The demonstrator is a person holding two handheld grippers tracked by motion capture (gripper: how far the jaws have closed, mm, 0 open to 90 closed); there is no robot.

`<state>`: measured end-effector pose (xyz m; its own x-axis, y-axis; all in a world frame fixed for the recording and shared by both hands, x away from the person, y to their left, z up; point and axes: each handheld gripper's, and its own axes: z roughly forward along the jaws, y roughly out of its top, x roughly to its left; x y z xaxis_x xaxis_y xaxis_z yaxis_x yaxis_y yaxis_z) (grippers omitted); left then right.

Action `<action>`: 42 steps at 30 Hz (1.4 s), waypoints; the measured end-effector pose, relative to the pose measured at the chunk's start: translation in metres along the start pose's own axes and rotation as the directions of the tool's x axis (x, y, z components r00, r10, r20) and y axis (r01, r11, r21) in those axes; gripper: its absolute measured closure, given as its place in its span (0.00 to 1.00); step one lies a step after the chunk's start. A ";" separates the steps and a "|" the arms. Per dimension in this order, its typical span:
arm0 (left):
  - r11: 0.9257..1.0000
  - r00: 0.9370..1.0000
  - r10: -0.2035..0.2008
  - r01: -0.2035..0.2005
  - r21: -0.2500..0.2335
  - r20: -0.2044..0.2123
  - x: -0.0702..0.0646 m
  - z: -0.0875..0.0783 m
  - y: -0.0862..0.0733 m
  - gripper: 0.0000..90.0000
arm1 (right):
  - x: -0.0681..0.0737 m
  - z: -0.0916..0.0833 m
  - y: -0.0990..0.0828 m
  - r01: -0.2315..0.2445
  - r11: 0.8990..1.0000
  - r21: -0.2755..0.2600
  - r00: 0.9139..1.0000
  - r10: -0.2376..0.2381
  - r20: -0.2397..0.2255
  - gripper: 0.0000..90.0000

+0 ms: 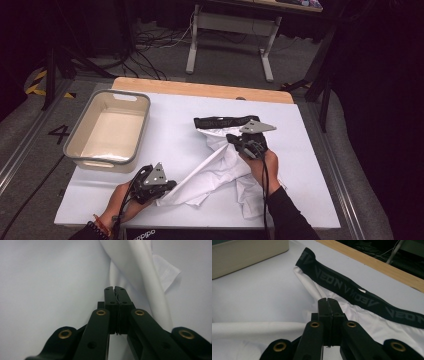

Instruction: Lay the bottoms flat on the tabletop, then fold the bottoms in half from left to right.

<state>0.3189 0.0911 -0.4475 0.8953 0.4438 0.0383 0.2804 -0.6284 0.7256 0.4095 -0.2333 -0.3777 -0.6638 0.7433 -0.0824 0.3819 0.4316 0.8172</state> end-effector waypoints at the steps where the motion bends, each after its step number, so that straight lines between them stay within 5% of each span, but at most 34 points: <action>1: 1.000 1.000 0.002 -0.002 0.003 -0.012 -0.002 -0.002 -0.001 0.99 | -0.002 -0.003 -0.003 -0.008 1.000 -0.004 1.000 0.008 -0.003 1.00; 14: 0.998 0.996 -0.048 0.051 0.031 -0.075 -0.014 -0.014 -0.023 0.99 | -0.016 -0.028 -0.061 -0.028 0.999 0.020 1.000 0.028 0.014 1.00; 22: 0.997 0.994 -0.078 0.078 0.006 -0.079 -0.012 -0.017 -0.028 0.98 | -0.013 -0.025 -0.067 -0.009 0.999 0.046 1.000 0.009 0.004 1.00; 26: 0.997 0.993 -0.078 0.076 -0.024 -0.086 -0.012 -0.021 -0.026 0.84 | -0.011 -0.028 -0.064 -0.001 1.000 0.023 1.000 0.001 0.008 0.99; 32: 0.990 0.993 -0.086 0.077 -0.118 -0.079 -0.010 -0.027 -0.010 0.66 | -0.012 -0.043 -0.059 -0.013 0.997 -0.070 1.000 0.015 0.026 0.74; 38: 0.989 1.000 -0.003 0.001 -0.147 -0.013 -0.022 -0.013 0.024 0.59 | -0.019 -0.065 -0.060 -0.001 0.992 -0.123 0.997 0.009 0.071 0.69; 42: 0.987 0.994 0.104 -0.098 -0.125 0.042 -0.035 0.008 0.061 0.61 | -0.030 -0.078 -0.067 -0.006 0.993 -0.117 0.990 0.022 0.137 0.67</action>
<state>0.3076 0.0321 -0.4094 0.9333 0.3490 0.0846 0.1458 -0.5838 0.7987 0.3540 -0.3239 -0.3855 -0.5611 0.8155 -0.1418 0.3074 0.3644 0.8790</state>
